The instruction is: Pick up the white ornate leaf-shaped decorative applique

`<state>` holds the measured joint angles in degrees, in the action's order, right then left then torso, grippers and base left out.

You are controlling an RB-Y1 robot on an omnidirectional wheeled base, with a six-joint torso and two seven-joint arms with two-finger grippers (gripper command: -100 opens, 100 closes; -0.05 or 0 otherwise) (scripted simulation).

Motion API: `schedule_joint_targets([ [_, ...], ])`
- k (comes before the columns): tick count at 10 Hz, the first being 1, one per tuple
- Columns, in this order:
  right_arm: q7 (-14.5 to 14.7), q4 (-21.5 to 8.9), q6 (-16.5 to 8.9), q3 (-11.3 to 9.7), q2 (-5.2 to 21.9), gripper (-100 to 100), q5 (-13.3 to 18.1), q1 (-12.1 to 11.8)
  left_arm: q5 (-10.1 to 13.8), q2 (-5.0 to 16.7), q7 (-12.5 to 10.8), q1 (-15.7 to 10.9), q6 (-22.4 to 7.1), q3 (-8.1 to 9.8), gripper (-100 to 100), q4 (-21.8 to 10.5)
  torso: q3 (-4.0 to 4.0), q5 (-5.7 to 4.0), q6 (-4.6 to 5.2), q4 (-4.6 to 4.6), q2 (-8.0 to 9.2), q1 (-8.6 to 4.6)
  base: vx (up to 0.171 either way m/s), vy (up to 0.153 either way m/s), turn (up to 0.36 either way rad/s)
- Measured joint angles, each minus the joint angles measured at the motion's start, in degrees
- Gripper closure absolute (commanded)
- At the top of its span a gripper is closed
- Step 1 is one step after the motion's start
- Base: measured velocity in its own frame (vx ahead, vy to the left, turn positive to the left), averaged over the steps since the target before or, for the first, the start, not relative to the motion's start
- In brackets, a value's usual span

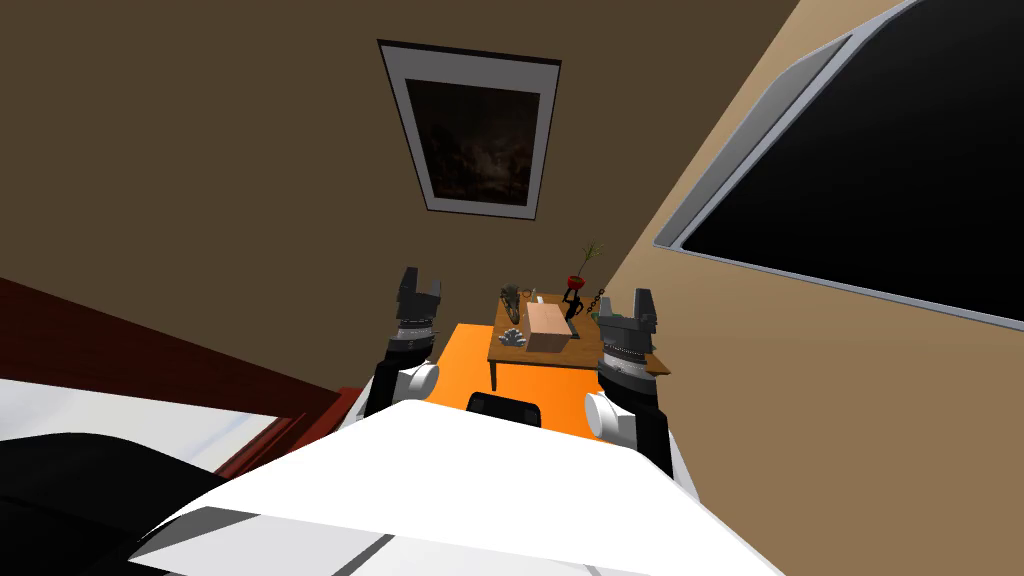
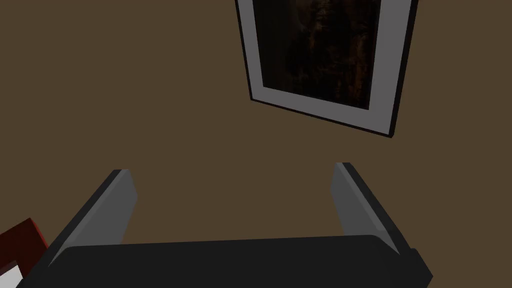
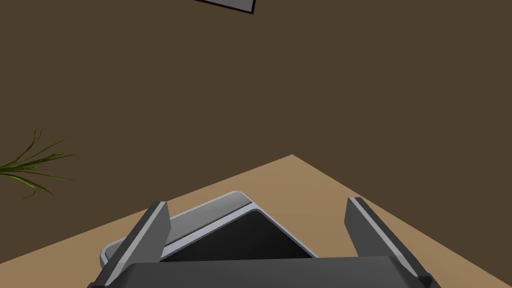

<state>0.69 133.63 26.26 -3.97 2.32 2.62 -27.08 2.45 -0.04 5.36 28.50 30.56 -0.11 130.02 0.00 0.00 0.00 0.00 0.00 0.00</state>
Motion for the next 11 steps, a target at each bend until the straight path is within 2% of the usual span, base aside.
schedule_joint_targets([
  [2,0.0,0.0,0.0,0.0,0.0,0,0.0,0.0,0.0,2.2,-0.3,-0.5,-1.4,0.3,-100,-0.9,0.03,0.02,0.0,0.01,0.06,0.1,-0.027,0.028,-0.035],
  [5,0.0,0.0,0.0,0.0,0.0,0,0.0,0.0,-0.3,5.7,-1.0,-2.7,-6.6,1.07,-100,-3.1,0.06,0.04,0.0,0.02,0.1,0.18,-0.032,0.041,-0.053],
  [6,0.0,0.0,0.0,0.0,0.0,0,0.0,0.0,-0.6,6.5,-1.2,-3.2,-7.6,1.01,-100,-4.8,0.07,0.05,0.0,0.02,0.12,0.2,-0.029,0.036,-0.028],
  [11,0.0,0.0,0.0,0.0,0.0,0,0.0,0.0,-1.0,8.7,-2.1,-6.0,-15.3,1.82,-100,-7.6,0.05,0.03,-0.01,0.02,0.07,0.11,-0.026,0.032,-0.045],
])
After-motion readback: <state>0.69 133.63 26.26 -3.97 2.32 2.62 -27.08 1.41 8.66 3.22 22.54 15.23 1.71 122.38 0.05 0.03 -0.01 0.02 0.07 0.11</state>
